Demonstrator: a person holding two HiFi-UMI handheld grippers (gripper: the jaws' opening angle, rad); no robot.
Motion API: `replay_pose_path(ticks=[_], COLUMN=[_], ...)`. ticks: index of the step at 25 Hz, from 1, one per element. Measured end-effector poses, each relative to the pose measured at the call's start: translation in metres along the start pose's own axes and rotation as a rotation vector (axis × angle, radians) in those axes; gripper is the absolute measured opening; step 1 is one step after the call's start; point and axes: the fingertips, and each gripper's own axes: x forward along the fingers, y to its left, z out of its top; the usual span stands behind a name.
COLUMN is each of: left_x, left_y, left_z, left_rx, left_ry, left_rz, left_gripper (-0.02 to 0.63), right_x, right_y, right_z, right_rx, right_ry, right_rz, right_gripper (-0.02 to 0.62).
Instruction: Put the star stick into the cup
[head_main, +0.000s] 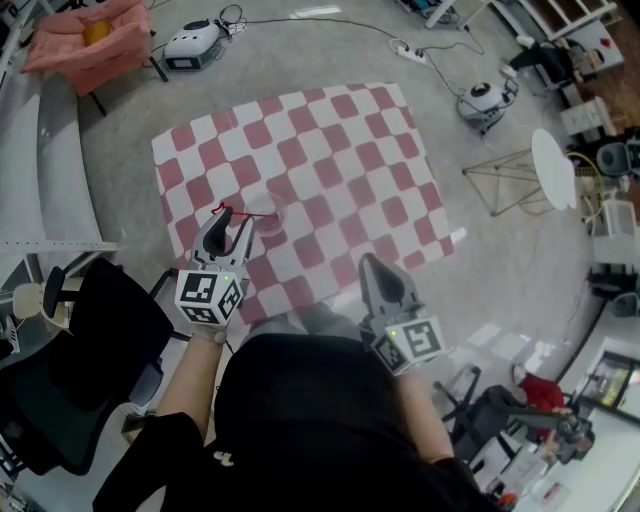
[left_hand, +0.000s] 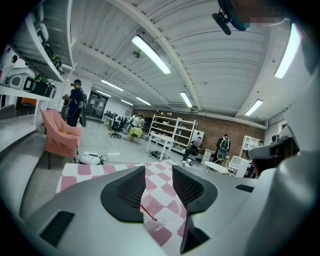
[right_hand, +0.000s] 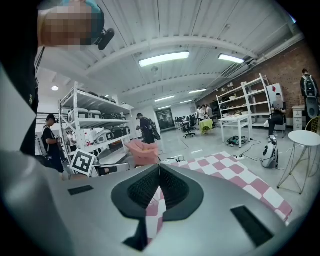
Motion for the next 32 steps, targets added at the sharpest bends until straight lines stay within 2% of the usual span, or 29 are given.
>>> replay_pose_path(ticks=[5,11,17,21,27,32], left_x=[-0.019,-0.045,-0.077,-0.098,-0.123,-0.135], left_y=[-0.008,-0.03,-0.052,-0.064,-0.076,-0.076], left_z=[0.021,0.059,0.096,0.107,0.112,0.109], left_rx=[-0.035,-0.018,0.039,0.066,0.098,0.063], left_ry=[-0.041,-0.092,-0.162,-0.19,-0.213,-0.195], left_rz=[0.01,-0.01,0.019,0.039,0.031,0.072], left_gripper=[0.195,0.188,0.072,0.041,0.041,0.04], right_x=[0.01,0.024,0.04,0.046,0.052,0.054], right_y=[0.006,0.02,0.046,0.064,0.085,0.101], right_z=[0.006,0.017,0.042,0.052,0.056,0.058], right_rx=[0.005,-0.009,0.009,-0.023,-0.088,-0.138], right_ry=[-0.008,-0.032,-0.089,-0.107,-0.074,-0.074], right_rz=[0.067,0.161,0.292,0.362,0.426,0.478], right_gripper=[0.017,0.015,0.016,0.015,0.015,0.015])
